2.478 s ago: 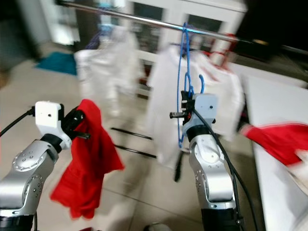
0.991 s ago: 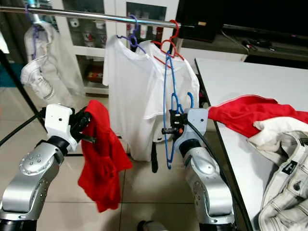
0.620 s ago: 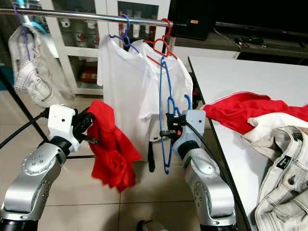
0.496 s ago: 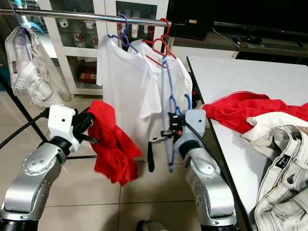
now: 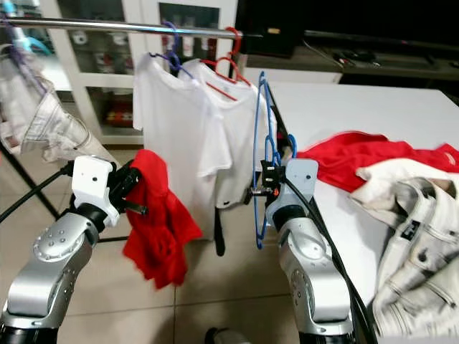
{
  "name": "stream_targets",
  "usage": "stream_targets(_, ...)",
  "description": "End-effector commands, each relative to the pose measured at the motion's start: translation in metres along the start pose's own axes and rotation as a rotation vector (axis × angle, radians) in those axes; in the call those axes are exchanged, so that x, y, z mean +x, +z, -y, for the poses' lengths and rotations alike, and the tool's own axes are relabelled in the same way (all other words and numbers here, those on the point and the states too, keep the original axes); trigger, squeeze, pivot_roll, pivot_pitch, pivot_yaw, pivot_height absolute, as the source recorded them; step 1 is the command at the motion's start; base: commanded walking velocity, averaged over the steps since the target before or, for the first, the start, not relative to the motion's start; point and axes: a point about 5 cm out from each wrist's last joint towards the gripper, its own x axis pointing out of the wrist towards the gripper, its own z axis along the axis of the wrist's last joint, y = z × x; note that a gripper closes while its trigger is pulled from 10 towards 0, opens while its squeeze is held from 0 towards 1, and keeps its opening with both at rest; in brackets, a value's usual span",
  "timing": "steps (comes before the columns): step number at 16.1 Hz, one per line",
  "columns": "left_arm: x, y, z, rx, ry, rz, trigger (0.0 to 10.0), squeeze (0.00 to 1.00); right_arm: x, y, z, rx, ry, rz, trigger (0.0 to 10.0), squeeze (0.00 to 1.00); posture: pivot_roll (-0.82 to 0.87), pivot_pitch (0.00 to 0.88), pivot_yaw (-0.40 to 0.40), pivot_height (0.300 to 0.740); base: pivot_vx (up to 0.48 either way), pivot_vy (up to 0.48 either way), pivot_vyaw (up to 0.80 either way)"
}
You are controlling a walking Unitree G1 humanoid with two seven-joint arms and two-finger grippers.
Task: Hang hanger
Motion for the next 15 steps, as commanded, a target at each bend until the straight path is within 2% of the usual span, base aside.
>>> stream_targets(1,0.002,0.005,0.002,0.001,-0.008,0.027,10.0,0.00,0.000,0.001,0.003,0.007,-0.013,0.004,10.0,0.00,-0.04,0.000,-0.060,0.740,0.000,0.000,-0.78)
stream_targets(2,0.003,0.006,0.001,-0.013,-0.010,0.028,10.0,0.00,0.000,-0.002,0.003,0.019,-0.014,-0.014,10.0,0.00,-0.04,0.000,-0.058,0.740,0.000,0.000,-0.79)
stream_targets(4,0.003,0.007,0.001,-0.026,-0.016,0.031,10.0,0.00,-0.002,-0.006,0.004,0.058,-0.015,-0.045,10.0,0.00,-0.04,0.000,-0.054,0.740,0.000,0.480,-0.79)
stream_targets(5,0.003,0.006,0.001,-0.017,-0.020,0.028,10.0,0.00,-0.003,-0.007,0.005,0.042,-0.033,-0.072,10.0,0.00,-0.04,0.000,-0.053,0.740,0.000,0.480,-0.80)
stream_targets(6,0.005,0.007,0.001,0.022,-0.029,0.026,10.0,0.00,-0.003,-0.007,0.006,0.016,-0.035,-0.072,10.0,0.00,-0.04,0.000,-0.049,0.740,0.000,0.000,-0.79)
stream_targets(7,0.005,0.007,0.001,0.023,-0.031,0.028,10.0,0.00,-0.003,-0.004,0.007,0.002,-0.040,-0.055,10.0,0.00,-0.05,0.000,-0.048,0.740,0.000,0.000,-0.79)
stream_targets(9,0.006,0.007,0.001,0.029,-0.030,0.029,10.0,0.00,-0.001,0.003,0.012,-0.011,-0.097,-0.001,10.0,0.00,-0.05,0.000,-0.048,0.740,0.000,-0.480,-0.79)
stream_targets(10,0.007,0.007,0.002,0.020,-0.030,0.029,10.0,0.00,-0.001,0.004,0.012,-0.001,-0.064,-0.019,10.0,0.00,-0.05,0.001,-0.048,0.740,0.000,-0.480,-0.78)
stream_targets(12,0.009,0.007,0.004,-0.024,-0.036,0.031,10.0,0.00,0.000,0.004,0.009,0.013,-0.039,-0.019,10.0,0.00,-0.05,0.004,-0.050,0.740,0.000,0.193,-0.78)
stream_targets(14,0.009,0.006,0.004,-0.006,-0.034,0.021,10.0,0.00,0.000,0.001,0.012,0.010,-0.071,-0.034,10.0,0.00,-0.05,0.004,-0.050,0.740,0.000,0.480,-0.78)
stream_targets(15,0.010,0.007,0.004,0.025,-0.039,0.025,10.0,0.00,0.000,-0.002,0.014,0.022,-0.086,-0.047,10.0,0.00,-0.05,0.007,-0.053,0.740,0.000,0.000,-0.78)
